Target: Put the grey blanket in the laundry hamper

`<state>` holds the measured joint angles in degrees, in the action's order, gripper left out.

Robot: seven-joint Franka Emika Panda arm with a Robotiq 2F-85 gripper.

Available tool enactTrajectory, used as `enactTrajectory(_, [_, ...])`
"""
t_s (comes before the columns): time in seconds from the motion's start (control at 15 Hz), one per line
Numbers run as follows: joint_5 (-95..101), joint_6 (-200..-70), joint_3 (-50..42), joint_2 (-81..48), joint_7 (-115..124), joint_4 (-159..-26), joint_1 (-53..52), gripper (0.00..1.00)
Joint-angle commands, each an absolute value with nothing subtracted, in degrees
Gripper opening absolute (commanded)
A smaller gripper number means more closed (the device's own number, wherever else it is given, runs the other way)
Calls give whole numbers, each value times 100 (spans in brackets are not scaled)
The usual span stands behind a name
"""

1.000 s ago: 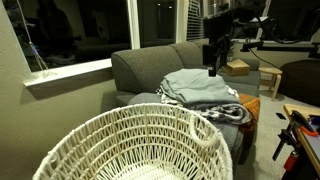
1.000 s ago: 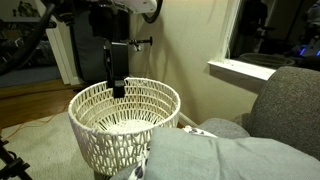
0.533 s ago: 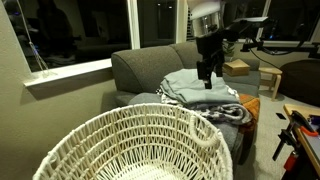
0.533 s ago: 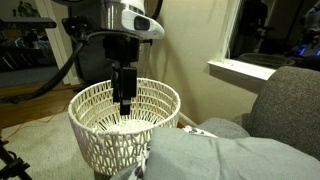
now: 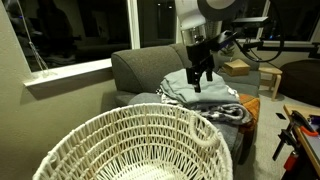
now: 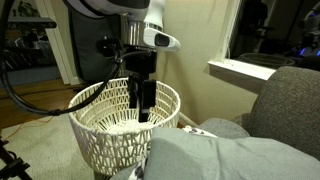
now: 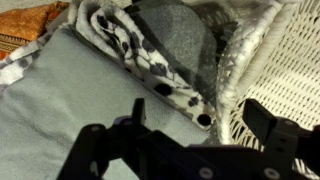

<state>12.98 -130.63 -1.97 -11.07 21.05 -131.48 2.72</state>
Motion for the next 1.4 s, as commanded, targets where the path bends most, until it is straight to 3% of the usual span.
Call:
enactTrajectory(0.0, [1309,-13300,-357,-1374,2275,-12956,147,100])
enactTrajectory(1.33, [1114,-13588,-562,-2433,2298,-12336,-55,100])
